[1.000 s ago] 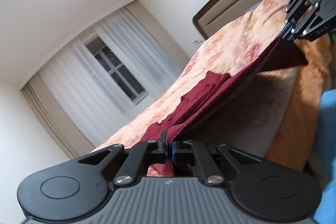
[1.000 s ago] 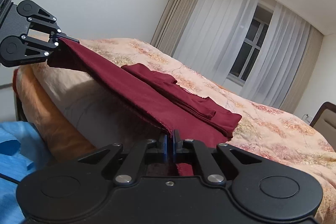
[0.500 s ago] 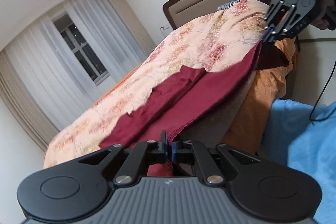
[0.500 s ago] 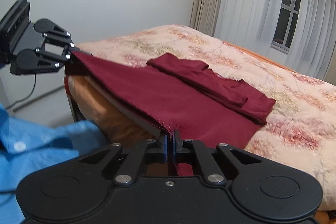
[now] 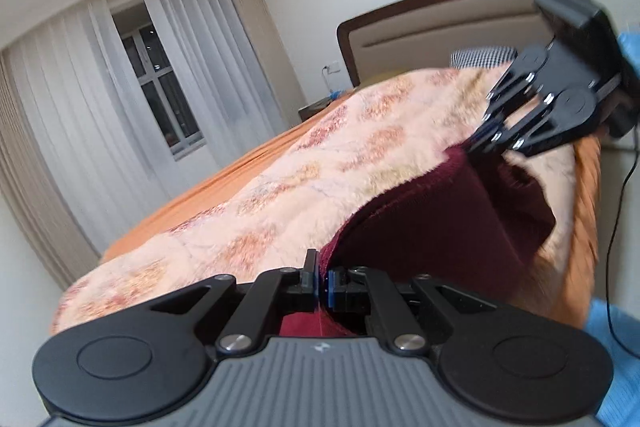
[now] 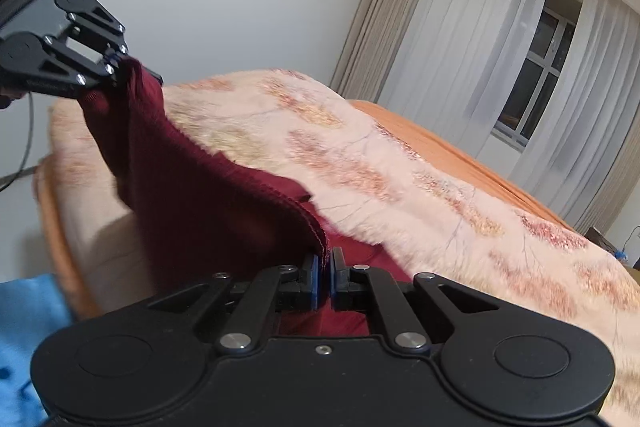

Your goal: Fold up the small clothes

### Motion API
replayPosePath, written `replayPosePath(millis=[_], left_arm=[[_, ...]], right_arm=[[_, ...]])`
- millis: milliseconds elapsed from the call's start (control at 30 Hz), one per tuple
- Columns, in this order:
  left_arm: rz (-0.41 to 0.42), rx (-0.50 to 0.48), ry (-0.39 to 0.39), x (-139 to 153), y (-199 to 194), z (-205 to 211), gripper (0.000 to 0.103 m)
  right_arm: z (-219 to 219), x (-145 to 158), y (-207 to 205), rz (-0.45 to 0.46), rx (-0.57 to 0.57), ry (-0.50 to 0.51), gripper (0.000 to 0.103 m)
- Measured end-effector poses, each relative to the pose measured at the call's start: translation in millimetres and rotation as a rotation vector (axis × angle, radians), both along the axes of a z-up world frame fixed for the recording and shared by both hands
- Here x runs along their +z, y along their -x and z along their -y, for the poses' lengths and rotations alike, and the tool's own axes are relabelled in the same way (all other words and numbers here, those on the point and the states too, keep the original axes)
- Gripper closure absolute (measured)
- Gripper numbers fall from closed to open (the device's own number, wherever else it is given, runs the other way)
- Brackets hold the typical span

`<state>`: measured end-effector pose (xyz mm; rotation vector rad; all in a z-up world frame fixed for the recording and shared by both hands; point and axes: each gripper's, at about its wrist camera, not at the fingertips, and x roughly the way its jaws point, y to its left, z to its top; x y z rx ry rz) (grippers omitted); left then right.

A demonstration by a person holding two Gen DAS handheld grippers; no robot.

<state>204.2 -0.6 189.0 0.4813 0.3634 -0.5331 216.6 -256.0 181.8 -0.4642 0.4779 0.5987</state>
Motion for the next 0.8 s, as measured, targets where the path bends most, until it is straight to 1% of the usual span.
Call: replayPosePath(millis=[100, 200, 300, 367, 433, 533, 600, 633, 667, 700, 733, 767, 800], left_arm=[[-0.097, 0.031, 0.035, -11.2, -59.9, -11.0, 0.100], [-0.208, 0.078, 0.059, -36.6, -117.2, -25.1, 0.100], [-0.309, 0.126, 0.099, -66.1, -168.4, -43.3, 0.100], [-0.354, 0.159, 0.116, -88.2, -193.0, -54.6, 0.100], [-0.398, 0.187, 0.145, -108.3, -214.3, -64.5, 0.100], [-0.461, 0.203, 0.199, -133.2, -236.6, -71.5, 0.099], [-0.505, 0.204, 0.256, -146.0, -251.0, -78.7, 0.099], [-0.533, 0.201, 0.294, -152.1, -259.1, -82.5, 0.096], [-0.559, 0.200, 0.333, -156.7, -263.8, -86.7, 0.087], [-0.575, 0.209, 0.364, -158.1, -265.7, -91.7, 0.079], [-0.584, 0.229, 0.396, -158.7, -267.6, -98.5, 0.059], [-0.591, 0.247, 0.426, -158.0, -268.1, -105.0, 0.036], [-0.595, 0.263, 0.452, -157.7, -267.2, -111.0, 0.028]], right_arm=[[-5.4, -10.4, -66.3, -0.051, -0.008, 0.004, 0.098], [-8.0, -28.0, -126.7, -0.117, -0.013, -0.012, 0.097], [-3.7, -51.2, -183.5, -0.222, -0.034, -0.071, 0.097], [-1.5, -70.7, -215.9, -0.284, -0.059, -0.110, 0.097], [2.4, -89.6, -243.9, -0.335, -0.079, -0.155, 0.097], [4.5, -116.1, -271.8, -0.392, -0.104, -0.202, 0.097], [5.6, -131.4, -281.1, -0.415, -0.111, -0.215, 0.097], [6.6, -138.7, -284.7, -0.427, -0.117, -0.220, 0.097], [6.8, -145.0, -288.0, -0.441, -0.124, -0.225, 0.097], [6.7, -150.8, -289.9, -0.452, -0.128, -0.233, 0.093], [7.9, -155.7, -289.8, -0.459, -0.134, -0.244, 0.091], [10.0, -160.1, -290.9, -0.470, -0.143, -0.258, 0.085], [12.8, -163.4, -292.1, -0.486, -0.153, -0.278, 0.081]])
